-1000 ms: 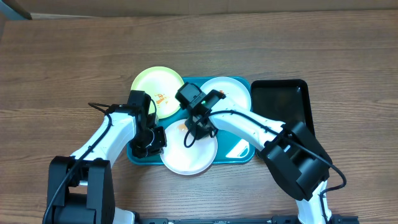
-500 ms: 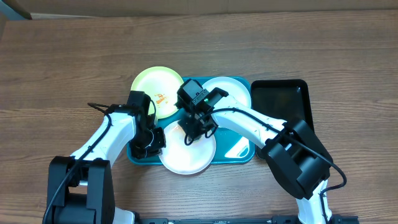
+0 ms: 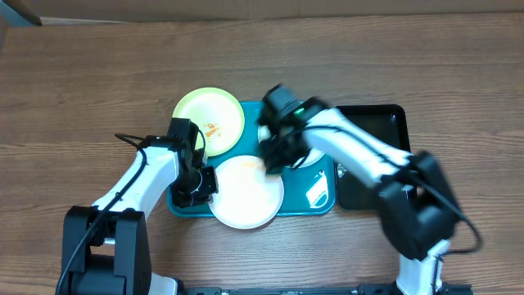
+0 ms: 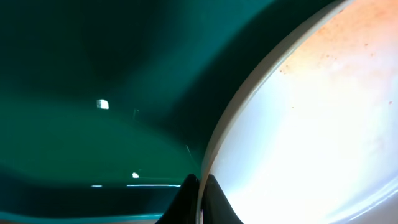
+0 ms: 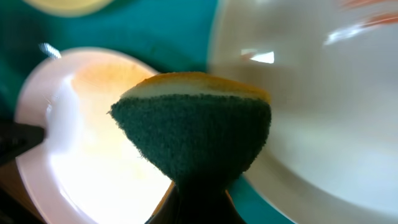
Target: Clean dirty plates on tray and stack at the side
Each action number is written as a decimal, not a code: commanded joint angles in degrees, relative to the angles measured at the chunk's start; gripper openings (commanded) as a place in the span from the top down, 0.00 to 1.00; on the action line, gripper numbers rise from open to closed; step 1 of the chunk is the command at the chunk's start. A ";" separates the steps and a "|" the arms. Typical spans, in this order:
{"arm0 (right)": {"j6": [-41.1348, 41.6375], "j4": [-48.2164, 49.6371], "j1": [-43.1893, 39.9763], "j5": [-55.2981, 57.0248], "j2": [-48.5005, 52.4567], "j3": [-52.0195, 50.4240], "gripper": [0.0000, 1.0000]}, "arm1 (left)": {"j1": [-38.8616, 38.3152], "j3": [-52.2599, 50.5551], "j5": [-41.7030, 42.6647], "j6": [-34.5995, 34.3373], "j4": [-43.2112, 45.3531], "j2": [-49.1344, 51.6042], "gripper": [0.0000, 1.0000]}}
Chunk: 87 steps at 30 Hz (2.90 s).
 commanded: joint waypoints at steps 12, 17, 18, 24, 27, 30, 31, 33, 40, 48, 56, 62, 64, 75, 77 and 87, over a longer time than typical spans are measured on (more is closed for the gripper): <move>0.63 -15.52 -15.50 10.19 -10.34 1.86 0.96 | 0.00 6.93 -9.11 -0.09 -10.51 -3.56 0.96; 0.66 -18.86 -19.43 14.67 -10.34 1.86 0.96 | -0.02 14.71 -11.76 -0.63 -17.59 -3.58 0.96; 0.70 -18.97 -20.28 14.49 -10.34 1.86 0.96 | -0.07 16.11 -12.37 -0.59 -18.23 -3.58 0.96; 0.63 -20.59 -21.75 13.57 -10.34 1.86 0.96 | -1.88 16.52 -8.63 5.92 -16.68 -3.56 0.96; 0.66 -20.79 -21.66 13.42 -10.34 1.86 0.96 | -2.82 14.32 -8.48 6.43 -16.87 -3.56 0.96; -0.31 -20.61 -21.53 7.87 -10.34 1.86 0.96 | -3.06 10.36 -6.67 6.14 -15.04 -3.56 0.96; -2.78 -20.39 -21.18 4.68 -10.34 1.86 0.96 | -3.08 9.27 -6.51 6.12 -14.45 -3.56 0.96; -6.29 -19.85 -20.00 0.50 -10.34 1.86 0.96 | -3.06 7.37 -6.51 6.12 -12.87 -3.56 0.96; -11.69 -14.34 -9.88 -0.70 -10.29 1.53 0.96 | -3.85 4.00 -1.97 6.73 -6.38 -3.56 0.96; -11.37 0.02 2.64 1.53 -9.62 -2.75 0.96 | -5.64 3.87 -2.23 6.67 -5.90 -3.56 0.96; -11.23 6.58 9.55 1.81 -4.85 -4.87 0.96 | -5.81 3.87 -2.19 6.45 -5.95 -3.56 0.96; -11.17 9.75 10.82 4.70 0.46 -4.87 0.96 | -5.81 3.87 -2.16 5.53 -6.03 -3.56 0.96; -11.19 10.14 10.73 5.46 1.95 -4.87 0.96 | -5.97 3.87 -2.16 4.98 -6.05 -3.56 0.96; -7.91 0.83 7.19 11.02 2.64 -4.87 0.96 | -6.01 3.87 -2.25 4.74 -6.51 -3.56 0.96; -7.82 -1.84 6.58 11.04 2.64 -4.87 0.96 | -6.01 3.87 -2.89 3.82 -6.32 -3.56 0.96; -1.05 -7.10 5.86 12.94 0.04 -3.13 0.96 | -5.84 3.87 -5.40 2.58 -6.16 -3.56 0.96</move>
